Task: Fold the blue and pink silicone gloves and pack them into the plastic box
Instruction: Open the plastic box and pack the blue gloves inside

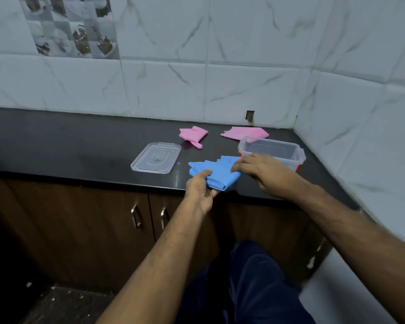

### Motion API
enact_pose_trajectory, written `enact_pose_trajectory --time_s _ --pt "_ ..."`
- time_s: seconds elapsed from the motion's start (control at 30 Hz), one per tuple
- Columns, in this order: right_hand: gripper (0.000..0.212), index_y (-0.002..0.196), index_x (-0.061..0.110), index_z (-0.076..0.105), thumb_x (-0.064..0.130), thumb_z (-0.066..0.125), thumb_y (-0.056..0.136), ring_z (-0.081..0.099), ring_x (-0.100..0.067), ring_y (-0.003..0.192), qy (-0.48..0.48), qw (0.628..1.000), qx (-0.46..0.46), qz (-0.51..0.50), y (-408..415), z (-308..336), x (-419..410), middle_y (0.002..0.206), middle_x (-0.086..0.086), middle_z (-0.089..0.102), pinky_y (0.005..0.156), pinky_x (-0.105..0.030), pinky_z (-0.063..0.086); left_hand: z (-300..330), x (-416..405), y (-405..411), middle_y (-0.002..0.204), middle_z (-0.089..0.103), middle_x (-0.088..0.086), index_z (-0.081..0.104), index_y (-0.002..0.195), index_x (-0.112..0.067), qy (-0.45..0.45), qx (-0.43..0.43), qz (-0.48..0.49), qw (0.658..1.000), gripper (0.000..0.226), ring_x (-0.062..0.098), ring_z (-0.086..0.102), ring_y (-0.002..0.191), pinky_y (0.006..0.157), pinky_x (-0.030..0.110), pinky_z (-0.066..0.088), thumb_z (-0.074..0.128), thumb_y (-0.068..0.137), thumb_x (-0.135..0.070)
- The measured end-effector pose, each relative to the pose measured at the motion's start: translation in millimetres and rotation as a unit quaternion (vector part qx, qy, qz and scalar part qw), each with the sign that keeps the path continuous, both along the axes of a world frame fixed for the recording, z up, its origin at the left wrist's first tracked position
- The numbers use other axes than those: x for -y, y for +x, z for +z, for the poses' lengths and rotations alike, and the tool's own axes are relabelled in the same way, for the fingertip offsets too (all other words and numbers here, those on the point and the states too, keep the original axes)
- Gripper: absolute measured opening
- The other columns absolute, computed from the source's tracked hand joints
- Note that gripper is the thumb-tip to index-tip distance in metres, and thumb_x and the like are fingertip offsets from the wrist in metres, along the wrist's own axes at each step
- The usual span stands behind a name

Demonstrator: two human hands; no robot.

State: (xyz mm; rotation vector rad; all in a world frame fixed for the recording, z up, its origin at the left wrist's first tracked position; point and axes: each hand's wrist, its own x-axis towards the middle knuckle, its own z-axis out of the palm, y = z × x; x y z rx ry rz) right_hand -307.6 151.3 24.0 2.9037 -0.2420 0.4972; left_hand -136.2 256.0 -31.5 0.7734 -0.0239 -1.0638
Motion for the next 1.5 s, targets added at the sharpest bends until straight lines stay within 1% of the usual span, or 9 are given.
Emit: enact_pose_trajectory --time_s 0.13,0.2,0.3,0.43,0.63,0.8,0.93,1.17,1.5 --pt "0.054 0.142 0.014 0.055 -0.005 0.052 0.091 0.043 -0.025 0.137 0.132 0.954 0.247 -0.107 -18.7 -38.8 -13.4 0.150 -0.005 0.044 0.115 -0.043 0.035 5.5 14.3 -14.3 0.112 0.073 0.008 0.055 0.137 -0.011 -0.046 0.078 0.034 0.995 0.037 0.025 0.073 0.091 0.067 0.046 0.064 0.057 0.101 -0.005" --pt "0.045 0.149 0.013 0.045 0.010 0.047 0.104 0.046 -0.023 0.136 0.351 0.824 0.404 -0.187 -10.6 -56.5 -26.5 0.150 -0.006 0.042 0.115 -0.044 0.039 4.8 22.4 -22.5 0.118 0.072 0.003 0.053 0.135 -0.019 -0.057 0.153 0.060 0.985 0.035 0.024 0.071 0.100 0.084 0.051 0.061 0.058 0.102 -0.007" --pt "0.054 0.149 0.020 0.046 0.052 0.037 0.106 0.064 -0.022 0.122 0.695 0.547 0.447 -0.132 14.6 -59.2 -43.2 0.142 -0.005 0.061 0.095 -0.039 0.056 5.1 27.3 -38.4 0.121 0.070 -0.003 0.054 0.128 -0.022 -0.089 0.231 0.070 0.966 0.030 0.022 0.067 0.114 0.095 0.042 0.058 0.058 0.102 -0.007" --pt "0.043 0.131 0.010 0.063 0.042 0.054 0.103 0.072 -0.027 0.111 0.720 0.440 0.530 -0.081 22.1 -36.3 -35.0 0.123 -0.009 0.074 0.094 -0.046 0.058 2.2 29.5 -55.9 0.129 0.071 -0.002 0.055 0.135 -0.023 -0.180 0.188 0.018 0.965 0.036 0.018 0.069 0.117 0.092 0.036 0.060 0.059 0.102 -0.008" --pt "0.019 0.106 0.008 0.071 0.023 0.072 0.095 0.075 -0.031 0.097 0.624 0.580 0.494 -0.172 -2.5 9.7 -2.3 0.103 -0.010 0.078 0.071 -0.038 0.063 7.7 26.0 -52.3 0.139 0.065 0.011 0.052 0.147 -0.011 -0.246 0.029 -0.065 0.967 0.056 0.026 0.066 0.125 0.096 0.043 0.059 0.067 0.093 -0.007" --pt "0.015 0.098 0.005 0.075 0.018 0.072 0.091 0.072 -0.026 0.083 0.580 0.683 0.402 -0.190 -19.4 58.3 13.3 0.103 -0.019 0.077 0.077 -0.041 0.058 -3.8 23.9 -58.9 0.130 0.070 0.016 0.070 0.128 -0.005 -0.257 -0.086 -0.082 0.959 0.075 0.032 0.073 0.109 0.080 0.041 0.063 0.054 0.091 -0.069" --pt "0.009 0.093 0.010 0.076 0.018 0.074 0.088 0.074 -0.022 0.075 0.585 0.727 0.298 -0.201 -27.7 85.1 17.4 0.088 -0.009 0.079 0.069 -0.034 0.058 -19.9 35.3 -66.0 0.108 0.077 0.012 0.073 0.117 -0.007 -0.209 -0.125 -0.108 0.964 0.083 0.027 0.078 0.082 0.063 0.033 0.064 0.044 0.089 -0.080" --pt "0.008 0.092 0.015 0.074 0.019 0.076 0.085 0.072 -0.020 0.074 0.469 0.809 0.235 -0.265 -42.7 80.9 32.3 0.087 -0.007 0.077 0.069 -0.033 0.057 12.5 41.9 -44.3 0.140 0.064 0.016 0.058 0.143 -0.008 -0.180 0.021 -0.245 0.952 0.083 0.032 0.062 0.128 0.099 0.049 0.055 0.074 0.081 -0.060" --pt "0.032 0.116 0.009 0.071 0.028 0.076 0.091 0.075 -0.021 0.094 0.510 0.762 0.303 -0.257 -48.1 54.7 84.8 0.104 -0.003 0.077 0.087 -0.042 0.061 78.4 110.7 -14.6 0.119 0.074 0.018 0.063 0.126 -0.001 0.004 0.367 -0.205 0.907 0.035 0.033 0.074 0.106 0.087 0.046 0.062 0.072 0.094 -0.009"
